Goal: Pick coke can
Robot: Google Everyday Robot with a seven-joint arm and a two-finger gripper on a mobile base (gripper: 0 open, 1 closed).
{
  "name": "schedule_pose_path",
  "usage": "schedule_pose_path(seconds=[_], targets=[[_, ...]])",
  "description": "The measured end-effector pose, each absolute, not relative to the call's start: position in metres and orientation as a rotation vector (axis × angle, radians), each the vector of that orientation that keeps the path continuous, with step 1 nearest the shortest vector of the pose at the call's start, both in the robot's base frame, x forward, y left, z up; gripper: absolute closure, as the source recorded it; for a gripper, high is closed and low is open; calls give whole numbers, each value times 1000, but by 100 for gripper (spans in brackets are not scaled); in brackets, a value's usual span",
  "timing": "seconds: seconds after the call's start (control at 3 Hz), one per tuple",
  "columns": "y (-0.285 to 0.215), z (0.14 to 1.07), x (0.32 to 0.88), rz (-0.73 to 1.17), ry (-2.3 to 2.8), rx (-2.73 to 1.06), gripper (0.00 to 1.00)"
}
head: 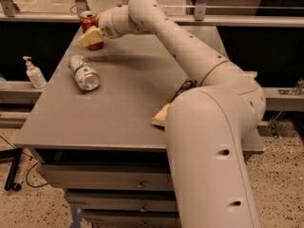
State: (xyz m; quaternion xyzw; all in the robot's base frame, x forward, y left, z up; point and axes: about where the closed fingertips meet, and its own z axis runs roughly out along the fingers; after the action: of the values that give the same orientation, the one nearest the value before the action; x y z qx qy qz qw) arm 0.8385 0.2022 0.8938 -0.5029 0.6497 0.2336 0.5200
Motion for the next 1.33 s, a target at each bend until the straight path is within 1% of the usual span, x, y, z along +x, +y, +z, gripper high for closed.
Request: schedule_pose_path(seconds=[1.0, 1.33], targets=[[196, 899, 854, 558, 1578, -1152, 86], [187, 913, 849, 572, 1553, -1155, 100]])
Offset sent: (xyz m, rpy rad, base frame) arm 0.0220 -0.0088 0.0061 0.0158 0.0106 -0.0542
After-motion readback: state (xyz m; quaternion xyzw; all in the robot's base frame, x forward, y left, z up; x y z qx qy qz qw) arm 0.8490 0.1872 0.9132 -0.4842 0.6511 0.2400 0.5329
